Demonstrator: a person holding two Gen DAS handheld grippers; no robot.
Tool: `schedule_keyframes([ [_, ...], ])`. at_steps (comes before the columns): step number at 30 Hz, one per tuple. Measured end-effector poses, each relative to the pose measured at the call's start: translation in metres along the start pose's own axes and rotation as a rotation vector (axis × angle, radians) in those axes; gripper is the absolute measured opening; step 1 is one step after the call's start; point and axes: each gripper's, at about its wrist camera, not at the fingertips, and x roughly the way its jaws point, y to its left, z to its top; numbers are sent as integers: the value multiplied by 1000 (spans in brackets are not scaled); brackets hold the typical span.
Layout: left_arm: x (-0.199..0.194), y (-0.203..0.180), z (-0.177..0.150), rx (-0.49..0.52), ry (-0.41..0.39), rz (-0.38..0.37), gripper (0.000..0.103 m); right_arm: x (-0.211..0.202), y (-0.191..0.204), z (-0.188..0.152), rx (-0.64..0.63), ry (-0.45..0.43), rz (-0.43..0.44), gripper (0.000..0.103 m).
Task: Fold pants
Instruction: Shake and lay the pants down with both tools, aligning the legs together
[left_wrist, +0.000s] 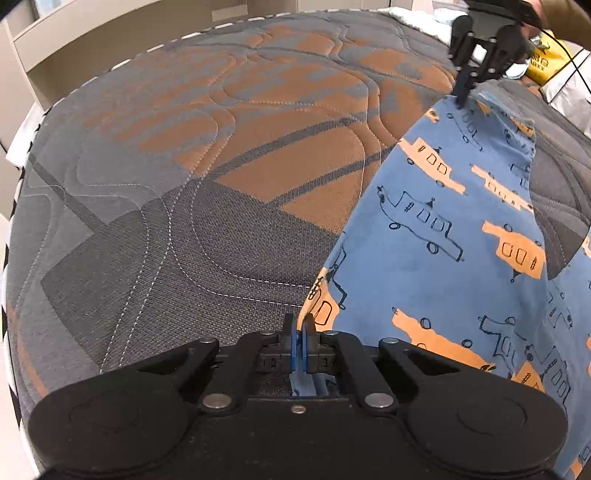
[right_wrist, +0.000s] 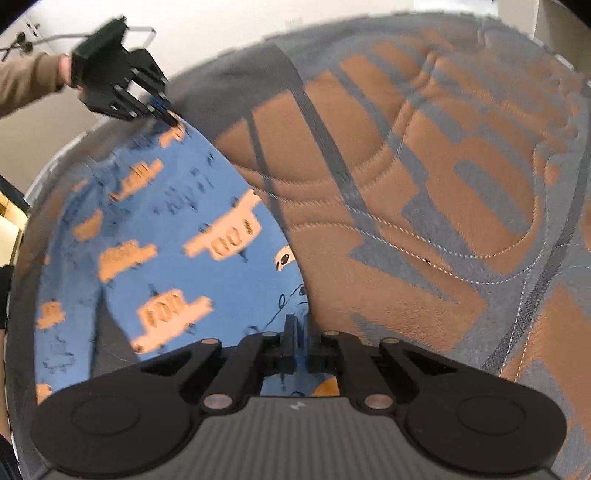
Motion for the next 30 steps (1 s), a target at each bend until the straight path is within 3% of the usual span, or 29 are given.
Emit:
schedule_keyframes([
  [4, -12, -5, -3, 6, -23, -5, 0, -21, 26, -11, 21, -50, -14, 2],
  [9, -48, -25, -14, 46, -69, -38, 0, -36, 84, -25, -20, -50, 15, 2],
  [16, -89, -67, -57, 51, -106, -64, 0, -28, 172, -69, -4, -40, 81, 2],
  [23, -62, -107, -99, 99, -30, -71, 0, 25, 217, -112, 99, 26, 25, 2],
  [30, -41, -116, -108, 144, -40, -10, 2, 49, 230, -126, 106, 17, -89, 2],
])
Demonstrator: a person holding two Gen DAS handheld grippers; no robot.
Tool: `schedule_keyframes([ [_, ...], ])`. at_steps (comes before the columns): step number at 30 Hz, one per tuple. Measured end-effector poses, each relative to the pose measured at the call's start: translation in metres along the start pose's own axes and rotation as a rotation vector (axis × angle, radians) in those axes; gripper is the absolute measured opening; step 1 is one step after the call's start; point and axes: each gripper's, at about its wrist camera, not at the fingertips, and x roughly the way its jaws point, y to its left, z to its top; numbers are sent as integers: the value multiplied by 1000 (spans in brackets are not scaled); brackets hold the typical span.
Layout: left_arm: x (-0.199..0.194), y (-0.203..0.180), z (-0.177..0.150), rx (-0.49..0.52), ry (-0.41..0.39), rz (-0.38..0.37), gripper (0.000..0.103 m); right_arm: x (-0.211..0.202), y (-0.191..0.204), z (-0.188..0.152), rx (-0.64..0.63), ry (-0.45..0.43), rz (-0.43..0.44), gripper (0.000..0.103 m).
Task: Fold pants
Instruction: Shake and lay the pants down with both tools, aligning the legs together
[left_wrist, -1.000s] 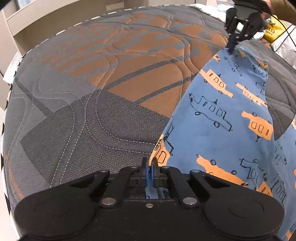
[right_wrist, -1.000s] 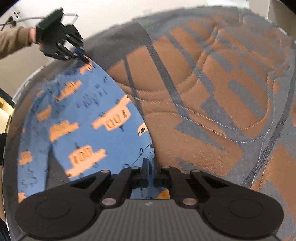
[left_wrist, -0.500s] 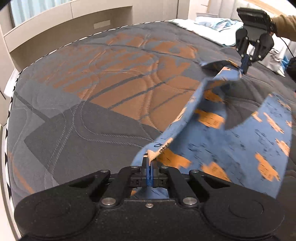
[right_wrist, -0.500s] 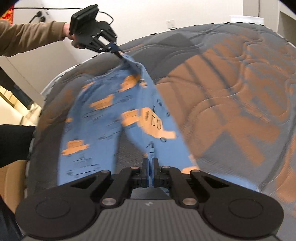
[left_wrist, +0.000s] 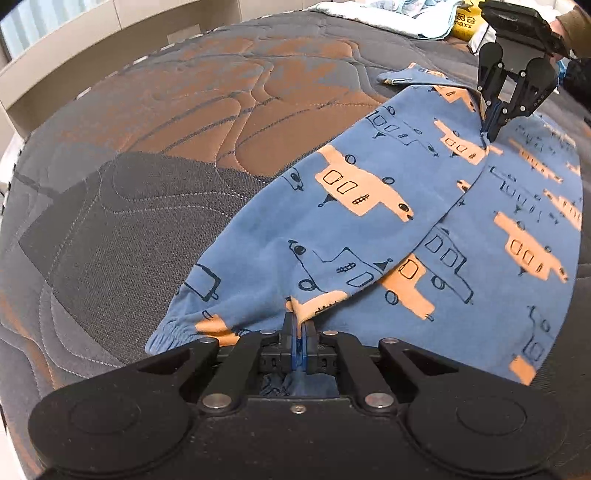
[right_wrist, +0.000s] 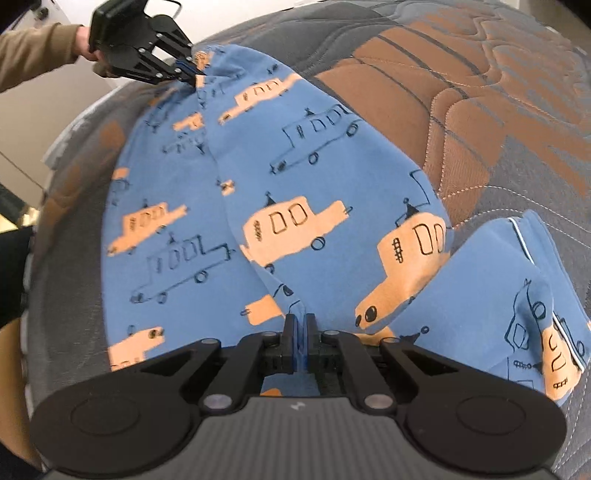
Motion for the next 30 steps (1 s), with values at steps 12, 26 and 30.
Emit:
schedule_keyframes([
  [12, -3, -26, -20, 24, -109, 147, 1, -8, 21, -17, -23, -129, -126, 3],
  [26, -42, -49, -25, 1, -178, 240, 0, -47, 62, -15, -15, -211, -183, 3],
  [30, -32, -54, -20, 71, -147, 299, 7, -43, 65, -11, -24, -194, -193, 3],
])
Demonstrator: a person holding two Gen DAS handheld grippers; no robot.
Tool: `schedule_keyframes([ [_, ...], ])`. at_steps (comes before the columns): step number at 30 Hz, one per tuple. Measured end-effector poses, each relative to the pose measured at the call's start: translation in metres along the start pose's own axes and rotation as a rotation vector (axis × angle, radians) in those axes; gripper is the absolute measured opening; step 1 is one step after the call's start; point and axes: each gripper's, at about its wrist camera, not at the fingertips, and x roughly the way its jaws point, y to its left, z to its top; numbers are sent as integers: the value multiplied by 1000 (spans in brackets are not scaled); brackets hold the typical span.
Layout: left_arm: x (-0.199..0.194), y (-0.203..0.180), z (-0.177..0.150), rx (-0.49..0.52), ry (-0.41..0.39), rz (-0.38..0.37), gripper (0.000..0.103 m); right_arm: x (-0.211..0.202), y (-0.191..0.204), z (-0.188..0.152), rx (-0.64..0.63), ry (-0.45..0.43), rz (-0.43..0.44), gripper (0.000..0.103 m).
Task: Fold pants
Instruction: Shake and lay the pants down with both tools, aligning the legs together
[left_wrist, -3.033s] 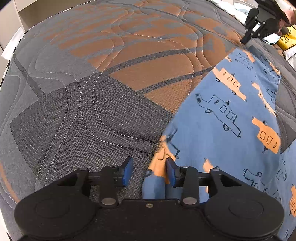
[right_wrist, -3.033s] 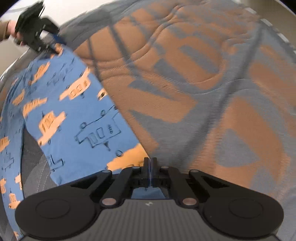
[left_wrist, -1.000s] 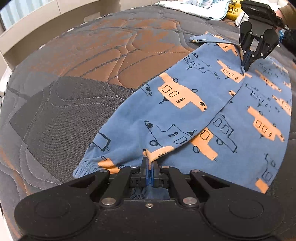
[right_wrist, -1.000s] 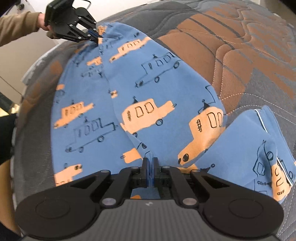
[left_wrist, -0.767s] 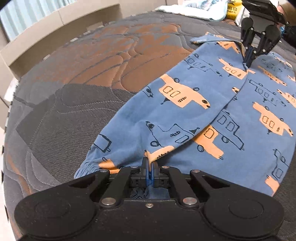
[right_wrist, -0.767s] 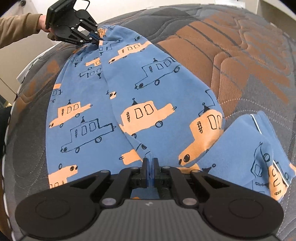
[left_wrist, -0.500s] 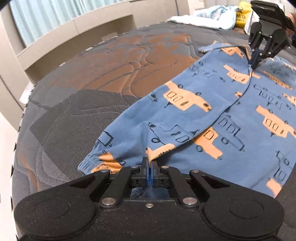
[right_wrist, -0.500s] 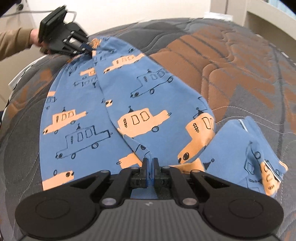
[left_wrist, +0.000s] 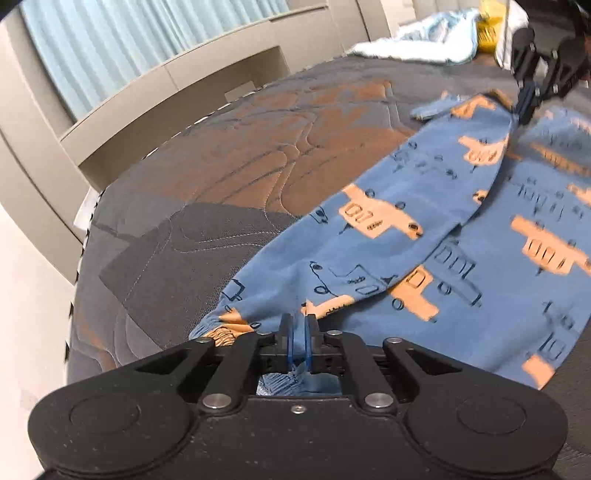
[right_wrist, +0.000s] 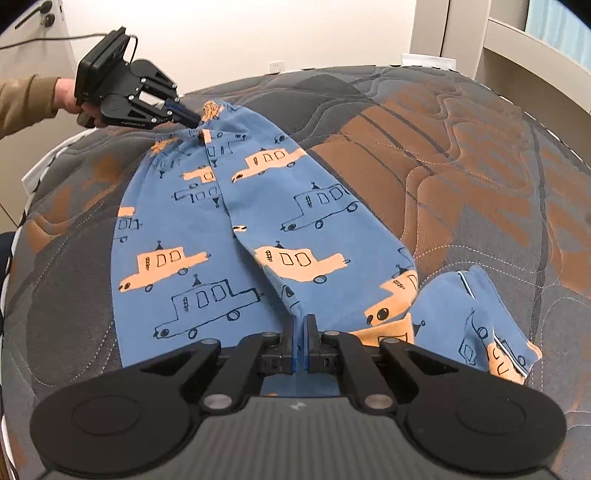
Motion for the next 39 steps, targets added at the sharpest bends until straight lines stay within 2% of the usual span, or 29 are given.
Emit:
schedule_keyframes([
  [2, 5, -7, 1, 59, 21, -11, 14, 3, 1, 0, -3, 6, 2, 3],
  [5, 9, -19, 0, 169, 32, 21, 19, 6, 2, 1, -9, 9, 10, 3],
  [11, 27, -22, -1, 234, 66, 41, 18, 11, 0, -2, -6, 18, 16, 3],
  [12, 30, -22, -1, 238, 73, 34, 14, 12, 1, -3, -6, 18, 16, 3],
  [13, 33, -21, 0, 240, 75, 30, 3, 12, 0, -3, -6, 17, 16, 3],
  [14, 33, -20, 0, 232, 73, 28, 1, 12, 0, -3, -5, 17, 17, 3],
  [19, 14, -6, 4, 155, 14, 24, 0, 3, 1, -5, -11, 0, 8, 3],
  [28, -48, -9, -3, 164, -63, 25, 0, -36, 25, -12, -39, -40, 8, 3],
  [39, -73, -48, -34, 219, -37, -51, 0, -39, 57, -39, -47, -8, 39, 3],
])
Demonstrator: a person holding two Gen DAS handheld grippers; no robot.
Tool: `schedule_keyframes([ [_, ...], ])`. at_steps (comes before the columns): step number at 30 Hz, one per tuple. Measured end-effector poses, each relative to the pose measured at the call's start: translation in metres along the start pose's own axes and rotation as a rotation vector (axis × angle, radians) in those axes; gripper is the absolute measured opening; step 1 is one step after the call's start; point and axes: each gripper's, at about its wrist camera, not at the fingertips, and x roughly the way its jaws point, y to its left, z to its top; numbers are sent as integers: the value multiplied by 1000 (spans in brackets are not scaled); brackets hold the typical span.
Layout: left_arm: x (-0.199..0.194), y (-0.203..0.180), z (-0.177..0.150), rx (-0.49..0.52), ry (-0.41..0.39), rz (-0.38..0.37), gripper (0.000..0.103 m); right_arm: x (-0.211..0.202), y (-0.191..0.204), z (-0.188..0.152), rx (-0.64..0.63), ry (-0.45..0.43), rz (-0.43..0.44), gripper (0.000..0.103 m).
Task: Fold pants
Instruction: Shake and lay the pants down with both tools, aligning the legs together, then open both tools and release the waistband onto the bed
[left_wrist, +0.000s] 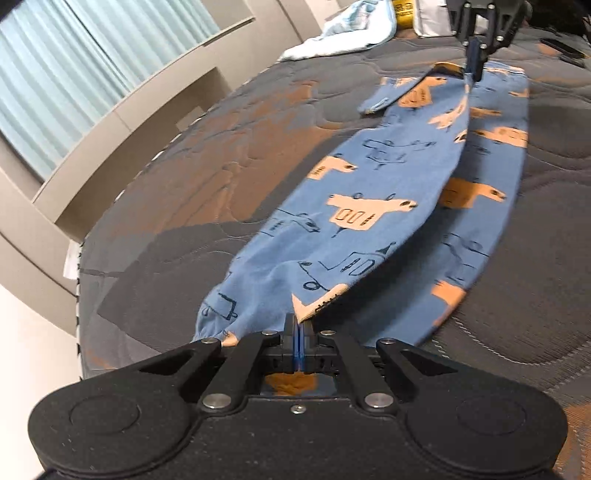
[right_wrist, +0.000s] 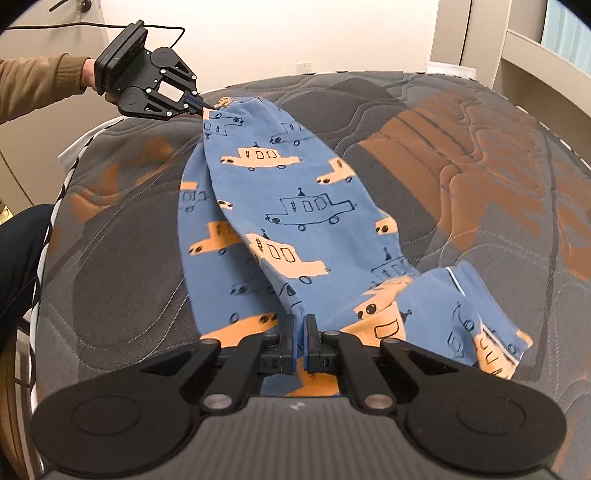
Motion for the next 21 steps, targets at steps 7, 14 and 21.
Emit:
schedule_keyframes([
  [7, -6, -19, -11, 3, 5, -47, 0, 3, 14, -14, -8, 14, 30, 3],
  [14, -13, -18, -19, -6, 9, -53, 0, -1, 16, -20, -2, 26, 64, 3],
  [21, 18, -28, -25, 54, 89, -53, 0, 26, 28, -28, -24, 90, 72, 3],
])
